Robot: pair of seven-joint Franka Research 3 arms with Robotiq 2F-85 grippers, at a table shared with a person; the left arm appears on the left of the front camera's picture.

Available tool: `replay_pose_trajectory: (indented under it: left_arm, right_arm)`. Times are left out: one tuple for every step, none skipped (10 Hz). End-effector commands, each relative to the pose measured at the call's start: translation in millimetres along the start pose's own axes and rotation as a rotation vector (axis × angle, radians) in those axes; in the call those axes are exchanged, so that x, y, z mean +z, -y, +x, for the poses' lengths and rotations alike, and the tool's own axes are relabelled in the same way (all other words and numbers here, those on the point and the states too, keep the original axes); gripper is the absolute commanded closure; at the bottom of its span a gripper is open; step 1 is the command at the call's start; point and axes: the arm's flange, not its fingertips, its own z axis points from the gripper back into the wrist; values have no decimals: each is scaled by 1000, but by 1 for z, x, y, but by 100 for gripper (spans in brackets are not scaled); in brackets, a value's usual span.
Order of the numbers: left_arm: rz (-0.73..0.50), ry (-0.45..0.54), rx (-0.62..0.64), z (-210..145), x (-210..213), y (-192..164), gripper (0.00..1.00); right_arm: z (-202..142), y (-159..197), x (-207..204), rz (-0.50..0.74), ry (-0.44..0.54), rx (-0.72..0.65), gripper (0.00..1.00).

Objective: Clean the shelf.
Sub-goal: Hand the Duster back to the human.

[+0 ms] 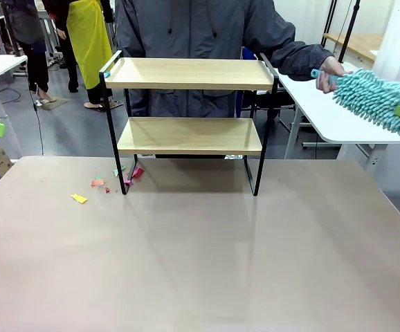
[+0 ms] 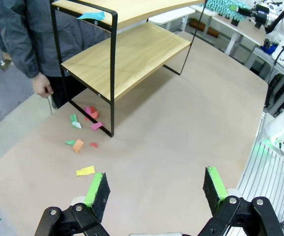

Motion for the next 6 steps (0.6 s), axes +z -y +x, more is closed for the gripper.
replay_pose_trajectory:
  left_arm:
    - [-7,9,4,1,0,2,0]
    - [-7,9,4,1,0,2,0]
    - [-7,9,4,1,0,2,0]
    - [-7,9,4,1,0,2,0]
    - [-7,9,4,1,0,2,0]
    - [-7,9,4,1,0,2,0]
  right_arm:
    - [2,1,-1,12,-18,-32,0]
    - [2,2,1,47,-42,-60,0]
    - [13,5,8,54,-27,-91,3]
    - [37,9,18,68,13,-130,0]
    - [59,13,32,85,55,-157,0]
    - [91,21,46,88,108,-211,0]
